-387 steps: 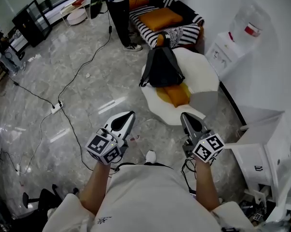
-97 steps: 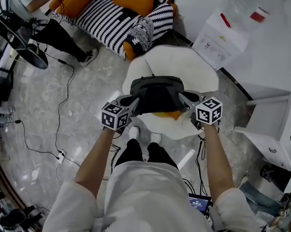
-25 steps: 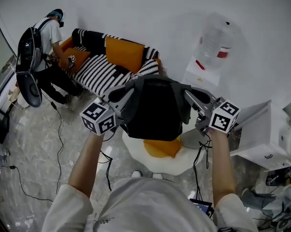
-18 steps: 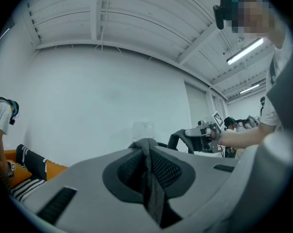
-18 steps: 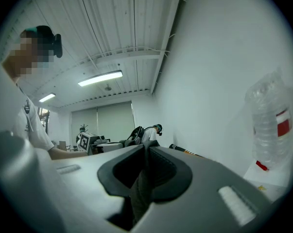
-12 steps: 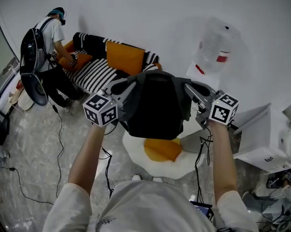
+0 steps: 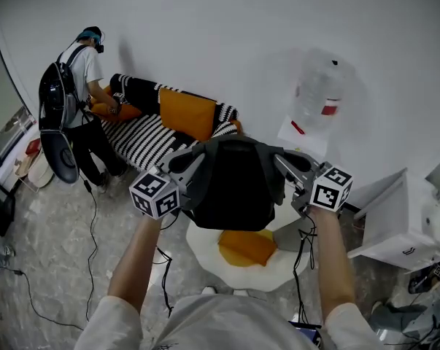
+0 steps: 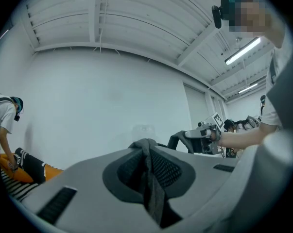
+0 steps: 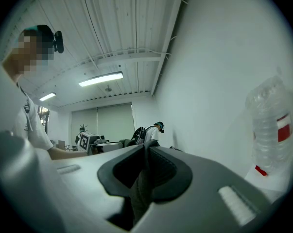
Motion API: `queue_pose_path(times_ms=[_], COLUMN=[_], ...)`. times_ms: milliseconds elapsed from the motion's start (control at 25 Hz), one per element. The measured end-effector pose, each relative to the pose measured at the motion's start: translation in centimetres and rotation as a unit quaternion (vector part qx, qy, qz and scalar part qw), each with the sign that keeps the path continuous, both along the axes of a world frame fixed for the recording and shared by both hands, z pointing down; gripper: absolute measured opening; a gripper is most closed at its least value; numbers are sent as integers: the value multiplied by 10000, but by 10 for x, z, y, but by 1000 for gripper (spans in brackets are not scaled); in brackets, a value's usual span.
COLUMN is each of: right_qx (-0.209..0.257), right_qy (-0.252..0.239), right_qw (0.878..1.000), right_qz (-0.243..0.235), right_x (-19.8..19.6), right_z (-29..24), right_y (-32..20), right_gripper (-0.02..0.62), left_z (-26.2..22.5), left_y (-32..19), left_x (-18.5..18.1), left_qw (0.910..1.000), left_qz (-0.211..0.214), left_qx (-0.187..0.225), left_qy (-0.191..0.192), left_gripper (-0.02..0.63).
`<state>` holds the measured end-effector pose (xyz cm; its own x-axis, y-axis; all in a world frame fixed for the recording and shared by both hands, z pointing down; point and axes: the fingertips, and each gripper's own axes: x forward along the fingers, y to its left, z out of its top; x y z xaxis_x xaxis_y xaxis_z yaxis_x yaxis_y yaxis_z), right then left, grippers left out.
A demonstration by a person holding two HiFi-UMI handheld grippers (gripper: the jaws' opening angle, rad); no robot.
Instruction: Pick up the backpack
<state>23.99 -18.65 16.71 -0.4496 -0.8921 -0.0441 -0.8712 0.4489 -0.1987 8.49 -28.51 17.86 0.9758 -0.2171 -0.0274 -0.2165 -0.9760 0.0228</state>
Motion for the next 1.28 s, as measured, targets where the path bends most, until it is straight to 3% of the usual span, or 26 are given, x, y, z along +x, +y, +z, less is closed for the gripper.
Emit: queue_pose_path(times_ms=[1280], right_qx=[85], right_qy=[57], right_qw=[9999], right_qz=[15], right_x=[-3], right_z=[-9], right_y=[8], right_gripper=[34], left_z=[-13], left_y=[9], left_x=[-4], left_qw=[9998], left_qz=[62], left_qx=[138], left_qy=[134], left_gripper=[26])
